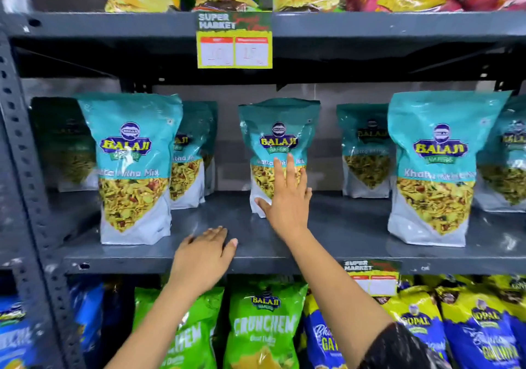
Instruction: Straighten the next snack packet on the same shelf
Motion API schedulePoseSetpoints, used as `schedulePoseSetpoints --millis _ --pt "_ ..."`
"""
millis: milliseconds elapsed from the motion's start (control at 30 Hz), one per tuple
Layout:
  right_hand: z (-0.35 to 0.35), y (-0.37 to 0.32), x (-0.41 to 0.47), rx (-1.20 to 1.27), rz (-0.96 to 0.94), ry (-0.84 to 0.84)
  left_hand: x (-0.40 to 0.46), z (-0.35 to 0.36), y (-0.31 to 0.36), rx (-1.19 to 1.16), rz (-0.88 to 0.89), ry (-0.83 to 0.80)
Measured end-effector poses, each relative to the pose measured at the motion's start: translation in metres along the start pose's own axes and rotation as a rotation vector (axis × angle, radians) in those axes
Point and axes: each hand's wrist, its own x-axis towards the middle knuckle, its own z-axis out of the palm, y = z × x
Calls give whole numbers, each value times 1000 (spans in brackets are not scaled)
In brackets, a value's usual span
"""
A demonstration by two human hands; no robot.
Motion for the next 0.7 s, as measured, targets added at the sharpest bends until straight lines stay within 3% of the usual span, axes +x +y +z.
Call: schedulePoseSetpoints --millis 233,700 --pt "12 -1 25 -68 122 -93 -3 12 1 -18 -34 182" --pt "17 15 24 -82 81 -32 -6 8 11 -3 -39 164"
